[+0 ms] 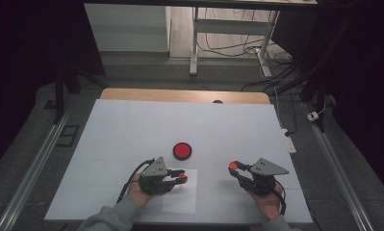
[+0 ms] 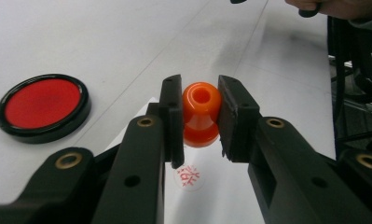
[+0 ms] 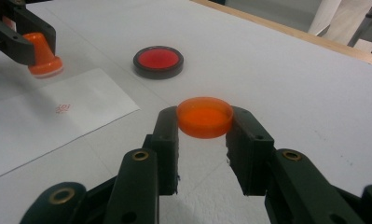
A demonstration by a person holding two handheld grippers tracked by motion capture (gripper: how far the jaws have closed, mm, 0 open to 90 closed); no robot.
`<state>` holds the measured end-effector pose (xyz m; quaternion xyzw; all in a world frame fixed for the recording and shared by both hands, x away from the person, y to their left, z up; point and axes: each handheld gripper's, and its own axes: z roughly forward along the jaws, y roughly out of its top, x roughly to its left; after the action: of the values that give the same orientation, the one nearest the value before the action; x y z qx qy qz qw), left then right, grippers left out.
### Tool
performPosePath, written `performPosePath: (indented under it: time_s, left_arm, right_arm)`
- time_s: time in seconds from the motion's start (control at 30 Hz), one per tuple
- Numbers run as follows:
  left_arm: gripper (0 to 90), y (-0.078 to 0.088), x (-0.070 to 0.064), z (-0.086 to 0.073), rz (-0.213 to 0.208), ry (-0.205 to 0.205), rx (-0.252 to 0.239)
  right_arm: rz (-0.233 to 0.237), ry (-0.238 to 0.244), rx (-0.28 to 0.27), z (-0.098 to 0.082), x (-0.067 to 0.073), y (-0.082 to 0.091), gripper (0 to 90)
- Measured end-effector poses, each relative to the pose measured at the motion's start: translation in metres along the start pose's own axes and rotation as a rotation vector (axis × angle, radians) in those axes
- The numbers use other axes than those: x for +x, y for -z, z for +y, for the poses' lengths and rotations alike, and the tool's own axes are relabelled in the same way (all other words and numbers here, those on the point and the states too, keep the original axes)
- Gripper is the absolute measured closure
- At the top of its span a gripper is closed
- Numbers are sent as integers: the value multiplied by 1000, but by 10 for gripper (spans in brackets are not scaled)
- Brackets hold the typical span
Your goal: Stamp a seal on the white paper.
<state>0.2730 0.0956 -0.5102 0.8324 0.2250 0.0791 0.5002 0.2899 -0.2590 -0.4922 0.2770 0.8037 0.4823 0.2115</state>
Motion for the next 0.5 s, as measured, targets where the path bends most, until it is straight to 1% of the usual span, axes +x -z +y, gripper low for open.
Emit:
performPosePath:
  time_s: [0.17, 0.3, 0.33, 0.37, 0.5]
  left_arm:
    - [724, 3, 5, 1, 5, 35, -10]
    - [724, 8, 9, 3, 20, 65, -27]
    - [724, 10, 10, 3, 24, 69, -31]
    - [724, 11, 12, 4, 26, 74, -35]
    - [723, 18, 17, 7, 38, 94, -54]
  right_arm:
    - [1, 4, -1, 0, 1, -1, 642]
    - [1, -1, 2, 0, 1, -1, 643]
    - [-5, 1, 7, 0, 1, -1, 642]
    - [3, -1, 2, -1, 1, -1, 643]
    - [5, 4, 4, -1, 1, -2, 643]
